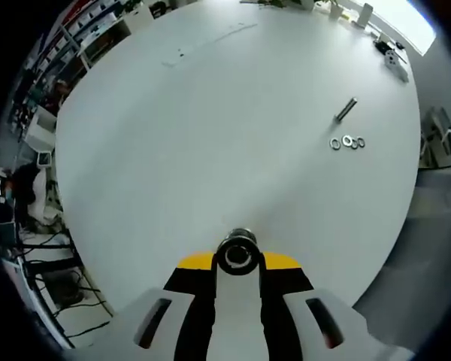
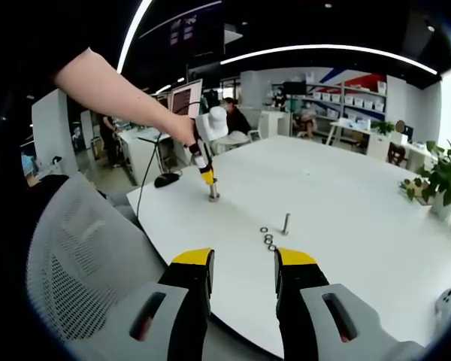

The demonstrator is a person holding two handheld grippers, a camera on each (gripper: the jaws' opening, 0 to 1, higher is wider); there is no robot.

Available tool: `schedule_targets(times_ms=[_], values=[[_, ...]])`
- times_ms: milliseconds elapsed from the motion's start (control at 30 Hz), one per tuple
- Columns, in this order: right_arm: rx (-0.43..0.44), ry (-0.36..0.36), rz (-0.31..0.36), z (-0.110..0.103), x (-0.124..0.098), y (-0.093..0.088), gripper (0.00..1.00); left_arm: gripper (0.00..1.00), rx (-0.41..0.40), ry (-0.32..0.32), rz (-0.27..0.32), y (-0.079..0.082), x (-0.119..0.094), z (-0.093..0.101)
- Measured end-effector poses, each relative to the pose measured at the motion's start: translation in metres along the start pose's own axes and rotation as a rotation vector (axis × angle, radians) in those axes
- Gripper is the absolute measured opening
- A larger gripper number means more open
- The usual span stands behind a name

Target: Place the washer onto the threaded stud by aligning its center hole with the stud, sliding it down to the base, and recovering from edge contact or off-axis alignment until the washer reaches the visible bottom stop.

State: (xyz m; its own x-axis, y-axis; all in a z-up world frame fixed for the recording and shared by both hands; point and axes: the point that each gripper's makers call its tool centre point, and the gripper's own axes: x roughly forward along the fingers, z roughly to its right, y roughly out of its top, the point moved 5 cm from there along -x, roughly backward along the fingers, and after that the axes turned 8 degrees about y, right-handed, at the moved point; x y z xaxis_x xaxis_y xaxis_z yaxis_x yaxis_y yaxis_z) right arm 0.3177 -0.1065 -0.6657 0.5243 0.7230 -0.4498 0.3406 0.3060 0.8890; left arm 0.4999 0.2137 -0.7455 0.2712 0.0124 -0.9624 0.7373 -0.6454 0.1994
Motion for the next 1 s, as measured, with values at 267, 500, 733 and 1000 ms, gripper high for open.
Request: schedule_targets(times_ms=[267, 500, 733, 1000], values=[[-0.001, 0.002, -0.007, 0.000, 0.001, -0.001, 0.34, 0.19, -0.004, 0.000, 0.002, 0.002, 0.006, 0.000], [0.000, 0.000, -0.014, 0.000, 0.001, -0.002, 0.34, 0.19, 0.004, -0.003, -0.015, -0.002, 0.016, 0.003], [0.000, -0.005, -0.020, 0.001, 0.001, -0.003, 0.34, 0.19, 0.060, 0.010, -0.032, -0.002, 0.030, 0.007], [-0.001, -0.010, -0.024, 0.001, 0.001, -0.003, 0.34, 0.19, 0.026, -0.019, -0.042, -0.004, 0.037, 0.011]])
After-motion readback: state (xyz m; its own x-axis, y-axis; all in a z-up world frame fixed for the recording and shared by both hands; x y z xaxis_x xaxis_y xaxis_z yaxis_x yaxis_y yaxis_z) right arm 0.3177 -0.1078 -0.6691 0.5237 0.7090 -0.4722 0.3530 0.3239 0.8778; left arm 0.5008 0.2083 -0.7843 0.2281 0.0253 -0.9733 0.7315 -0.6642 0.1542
